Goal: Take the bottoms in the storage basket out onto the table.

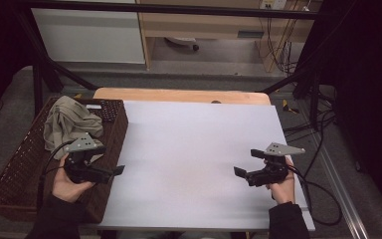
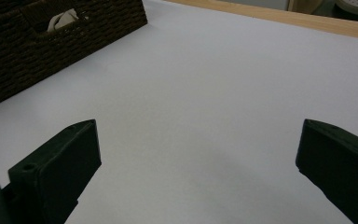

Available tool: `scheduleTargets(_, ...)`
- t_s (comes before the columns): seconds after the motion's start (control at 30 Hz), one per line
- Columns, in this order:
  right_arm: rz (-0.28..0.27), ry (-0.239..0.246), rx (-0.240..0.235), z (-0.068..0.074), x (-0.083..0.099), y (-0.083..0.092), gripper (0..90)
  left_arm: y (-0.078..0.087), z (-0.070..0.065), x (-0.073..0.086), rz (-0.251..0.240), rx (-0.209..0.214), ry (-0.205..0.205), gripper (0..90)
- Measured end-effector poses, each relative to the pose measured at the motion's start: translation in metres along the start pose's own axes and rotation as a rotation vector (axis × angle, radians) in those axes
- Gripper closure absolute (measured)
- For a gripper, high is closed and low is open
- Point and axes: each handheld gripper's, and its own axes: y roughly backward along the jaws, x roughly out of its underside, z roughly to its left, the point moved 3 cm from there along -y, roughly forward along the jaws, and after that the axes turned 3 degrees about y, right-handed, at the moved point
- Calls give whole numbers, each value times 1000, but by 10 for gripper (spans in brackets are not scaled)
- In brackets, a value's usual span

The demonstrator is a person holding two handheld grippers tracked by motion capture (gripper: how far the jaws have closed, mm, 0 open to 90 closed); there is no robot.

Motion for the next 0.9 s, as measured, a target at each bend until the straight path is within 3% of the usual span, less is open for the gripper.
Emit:
scheduleTargets(0.57,6,-5,3,-1,1,-1,4,8,1,-3,16,-28,4,37)
scheduleTargets(0.9,12,-4,7,0,2,-3,4,19,9,0,9,-48,25,40)
